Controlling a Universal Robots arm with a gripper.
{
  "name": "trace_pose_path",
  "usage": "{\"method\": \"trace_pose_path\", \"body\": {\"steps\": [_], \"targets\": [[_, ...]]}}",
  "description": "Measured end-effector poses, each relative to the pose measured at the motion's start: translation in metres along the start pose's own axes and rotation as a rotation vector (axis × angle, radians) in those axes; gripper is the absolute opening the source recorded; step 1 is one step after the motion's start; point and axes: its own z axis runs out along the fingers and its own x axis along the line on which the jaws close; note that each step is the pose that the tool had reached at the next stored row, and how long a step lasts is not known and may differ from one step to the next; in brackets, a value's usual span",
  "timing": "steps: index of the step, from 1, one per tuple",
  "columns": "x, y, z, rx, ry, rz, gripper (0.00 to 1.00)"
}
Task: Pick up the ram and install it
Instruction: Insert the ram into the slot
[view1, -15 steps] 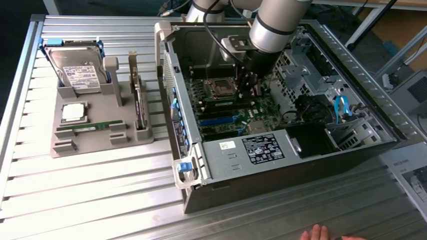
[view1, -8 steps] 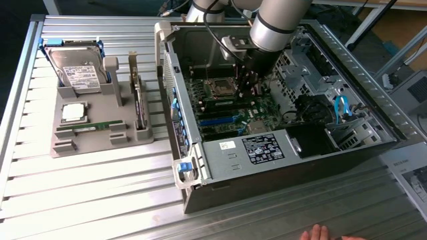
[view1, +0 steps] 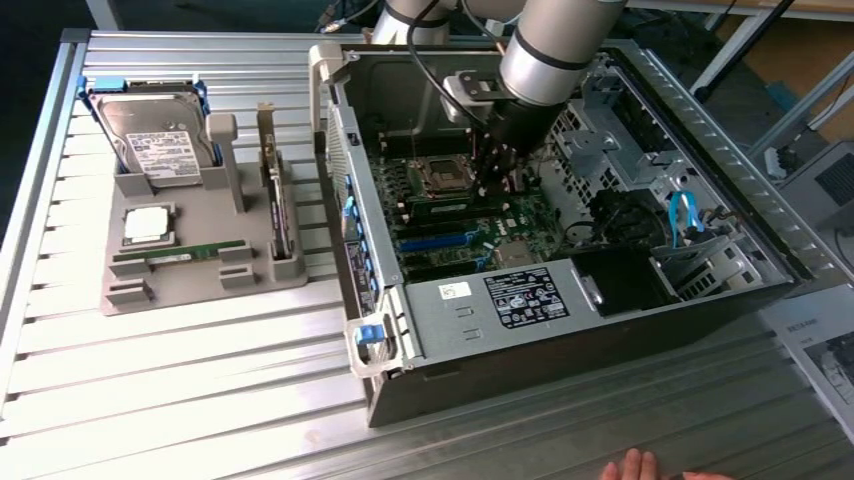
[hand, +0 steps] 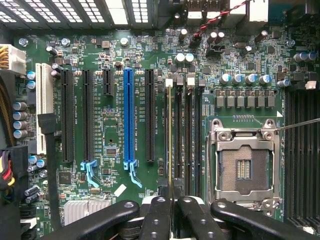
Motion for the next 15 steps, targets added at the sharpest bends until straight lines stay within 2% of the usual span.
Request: {"method": "trace_pose_path", "body": {"steps": [15], "targets": [[-0.0007, 0.0, 0.001, 0.0001, 0.0002, 0.0, 0.12]]}}
